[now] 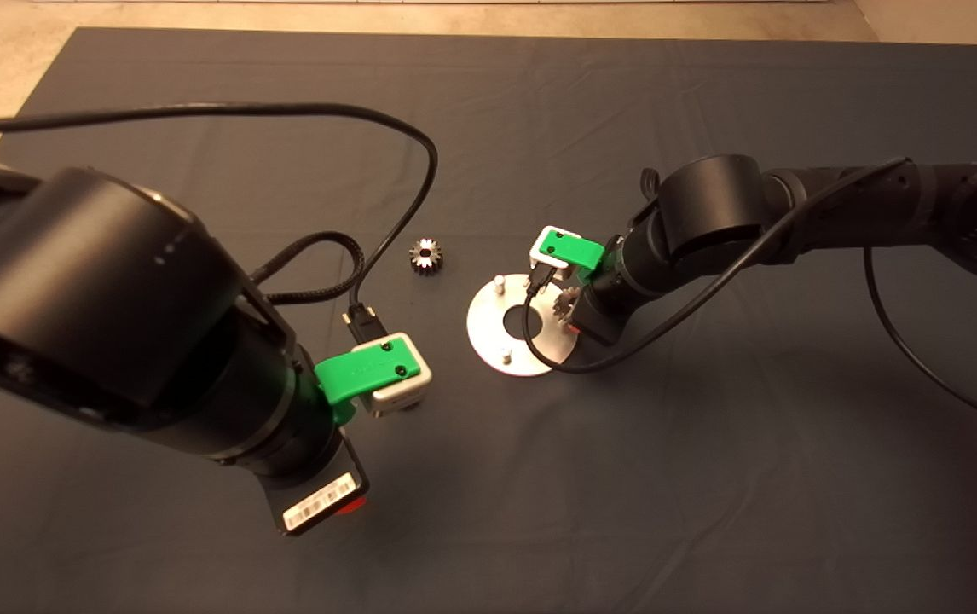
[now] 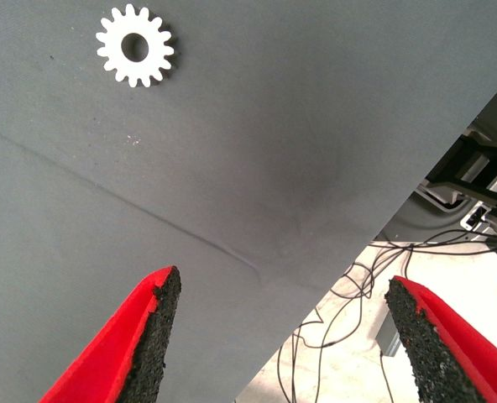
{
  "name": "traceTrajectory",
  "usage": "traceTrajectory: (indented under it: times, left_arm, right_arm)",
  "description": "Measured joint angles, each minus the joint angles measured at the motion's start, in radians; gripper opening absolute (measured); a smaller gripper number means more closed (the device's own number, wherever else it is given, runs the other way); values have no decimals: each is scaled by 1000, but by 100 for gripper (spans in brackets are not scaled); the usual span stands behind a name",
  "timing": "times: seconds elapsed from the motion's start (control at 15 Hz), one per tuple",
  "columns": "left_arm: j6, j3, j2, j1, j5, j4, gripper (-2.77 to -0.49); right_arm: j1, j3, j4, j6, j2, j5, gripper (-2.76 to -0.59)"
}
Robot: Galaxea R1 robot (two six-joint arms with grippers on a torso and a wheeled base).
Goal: Install three planetary gears onto the carrier pins
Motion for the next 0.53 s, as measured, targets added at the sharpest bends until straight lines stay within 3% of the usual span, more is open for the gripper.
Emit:
traceTrajectory:
  times: [0.2, 0.53]
  left_arm:
    - [0, 0, 0, 0, 1, 0, -150]
    - [0, 0, 0, 0, 0, 0, -150]
  right_arm:
    - [-37, -19, -6, 0, 2, 2, -221]
    - [-35, -19, -6, 0, 5, 0, -220]
